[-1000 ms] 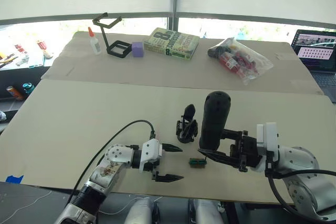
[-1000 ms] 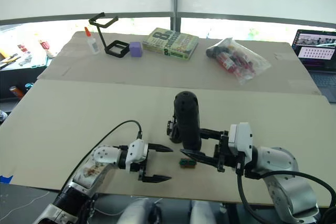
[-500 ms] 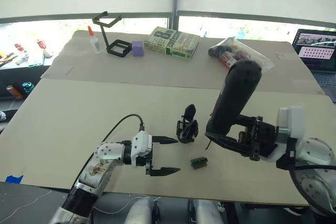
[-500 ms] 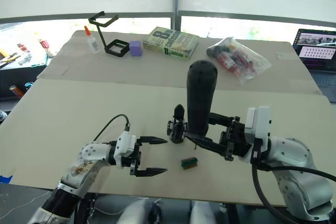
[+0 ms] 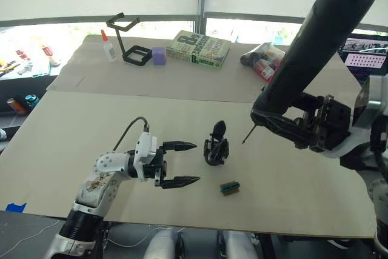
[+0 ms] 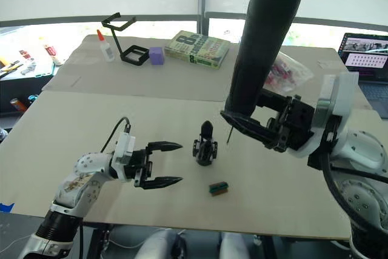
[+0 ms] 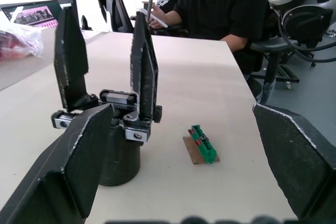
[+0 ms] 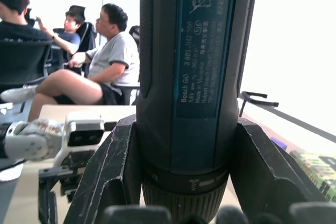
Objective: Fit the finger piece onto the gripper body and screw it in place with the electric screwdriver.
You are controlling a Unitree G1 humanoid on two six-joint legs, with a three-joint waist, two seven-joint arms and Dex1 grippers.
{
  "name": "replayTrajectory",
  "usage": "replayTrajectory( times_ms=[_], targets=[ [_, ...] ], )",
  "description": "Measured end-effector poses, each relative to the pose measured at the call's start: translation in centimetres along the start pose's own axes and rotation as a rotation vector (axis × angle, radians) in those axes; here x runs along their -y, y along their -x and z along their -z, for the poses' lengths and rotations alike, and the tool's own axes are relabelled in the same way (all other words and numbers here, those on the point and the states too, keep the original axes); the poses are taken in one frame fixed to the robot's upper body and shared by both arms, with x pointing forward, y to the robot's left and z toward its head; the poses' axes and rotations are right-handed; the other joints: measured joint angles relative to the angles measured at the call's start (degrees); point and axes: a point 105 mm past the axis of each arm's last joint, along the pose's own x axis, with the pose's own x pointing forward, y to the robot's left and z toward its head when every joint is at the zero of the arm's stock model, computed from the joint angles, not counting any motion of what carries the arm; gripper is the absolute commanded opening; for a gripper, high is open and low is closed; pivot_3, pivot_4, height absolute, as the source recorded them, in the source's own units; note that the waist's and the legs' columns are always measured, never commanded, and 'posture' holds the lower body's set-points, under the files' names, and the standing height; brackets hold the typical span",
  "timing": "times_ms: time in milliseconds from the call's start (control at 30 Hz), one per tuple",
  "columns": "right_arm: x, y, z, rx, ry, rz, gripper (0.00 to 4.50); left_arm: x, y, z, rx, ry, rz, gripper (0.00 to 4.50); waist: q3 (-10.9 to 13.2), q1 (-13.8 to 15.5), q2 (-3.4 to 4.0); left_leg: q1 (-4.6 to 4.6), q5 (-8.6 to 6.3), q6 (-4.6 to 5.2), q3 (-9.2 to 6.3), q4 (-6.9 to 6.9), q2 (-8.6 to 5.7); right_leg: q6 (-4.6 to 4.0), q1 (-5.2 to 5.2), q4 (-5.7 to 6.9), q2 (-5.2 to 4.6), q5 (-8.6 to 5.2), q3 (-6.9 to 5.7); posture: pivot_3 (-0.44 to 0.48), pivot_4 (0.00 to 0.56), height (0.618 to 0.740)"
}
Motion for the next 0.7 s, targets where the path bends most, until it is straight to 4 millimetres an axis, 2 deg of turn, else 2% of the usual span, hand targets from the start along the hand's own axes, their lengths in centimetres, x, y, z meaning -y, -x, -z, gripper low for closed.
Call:
replayTrajectory(
  times_ms=[233,500,700],
  targets=[
    [1.2,-1.3,-0.9,0.039,-0.009,-0.007,1.93,-1.8,-0.1,-1.3,0.074,0.002,-0.088,4.5,0.0,-0.03,0.0,-0.01,0.04,-0.06,0.01,0.0,0.0,0.01,0.0,0.01,0.06,0.01,-0.02,0.0,0.15,0.74],
    [1.6,-2.8,0.2,0.065,-0.072,-0.035,1.93,-3.3,0.6,-0.5,0.063,0.023,-0.161,4.5,0.0,-0.07,0.0,-0.07,0.05,-0.07,0.02,0.0,0.01,0.03,-0.03,-0.01,0.11,0.01,-0.03,0.0,0.15,0.74],
    [1.2,-3.9,1.1,0.07,-0.104,-0.077,1.93,-3.5,1.4,-0.2,0.055,-0.018,-0.181,4.5,0.0,-0.1,0.0,-0.11,0.06,-0.08,0.03,0.0,0.02,0.03,-0.06,-0.02,0.11,0.01,-0.05,0.0,0.15,0.74]
  ],
)
